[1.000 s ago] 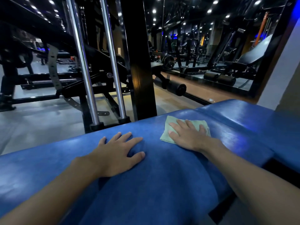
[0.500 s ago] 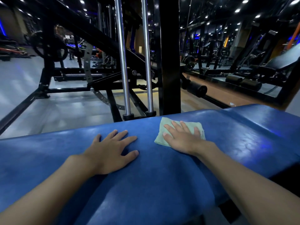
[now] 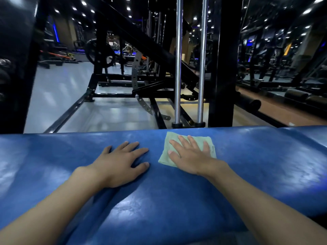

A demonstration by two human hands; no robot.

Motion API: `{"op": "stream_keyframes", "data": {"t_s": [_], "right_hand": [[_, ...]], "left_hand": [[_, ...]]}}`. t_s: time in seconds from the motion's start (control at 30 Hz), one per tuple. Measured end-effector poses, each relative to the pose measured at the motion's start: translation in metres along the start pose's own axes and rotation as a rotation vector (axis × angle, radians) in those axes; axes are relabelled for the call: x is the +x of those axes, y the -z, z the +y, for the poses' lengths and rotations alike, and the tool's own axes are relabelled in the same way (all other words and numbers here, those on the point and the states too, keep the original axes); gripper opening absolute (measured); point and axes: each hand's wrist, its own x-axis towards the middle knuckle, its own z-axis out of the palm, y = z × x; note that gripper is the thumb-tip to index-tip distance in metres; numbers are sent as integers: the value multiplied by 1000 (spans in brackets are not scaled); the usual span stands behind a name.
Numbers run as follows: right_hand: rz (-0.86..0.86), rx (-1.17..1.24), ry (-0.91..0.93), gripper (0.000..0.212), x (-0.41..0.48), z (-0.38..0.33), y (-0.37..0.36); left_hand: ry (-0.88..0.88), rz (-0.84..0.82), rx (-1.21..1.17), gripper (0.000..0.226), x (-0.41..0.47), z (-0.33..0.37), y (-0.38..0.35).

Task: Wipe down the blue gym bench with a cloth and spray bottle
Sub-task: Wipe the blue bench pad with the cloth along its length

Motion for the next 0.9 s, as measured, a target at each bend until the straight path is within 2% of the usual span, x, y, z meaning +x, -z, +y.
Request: {"op": "stream_keyframes", "data": {"t_s": [0.13, 0.3, 0.4, 0.5, 0.6, 0.7, 0.8, 0.9], "right_hand": [[-9, 0, 84, 59, 1, -43, -7], [-48, 94, 163, 60, -1, -71, -2], [106, 248, 158, 53, -2, -51, 15], [300, 266, 48, 50, -7, -12, 20], [194, 187, -41, 51, -21, 23, 5], [111, 135, -51, 52, -26, 30, -4], [86, 83, -58, 52, -23, 22, 1], [135, 101, -18, 53, -19, 6, 3]], "left_hand": [[54, 18, -27, 61, -19, -25, 1], [91, 140, -65, 51, -36, -25, 15], [61, 257, -125, 46, -26, 2, 26], [-37, 316, -174, 49, 10, 45, 28], [-42, 207, -128, 55, 42, 84, 11], [13, 53, -69, 67, 52, 90, -8], [8, 27, -37, 73, 50, 74, -11], [20, 32, -3, 77, 43, 55, -8]]}}
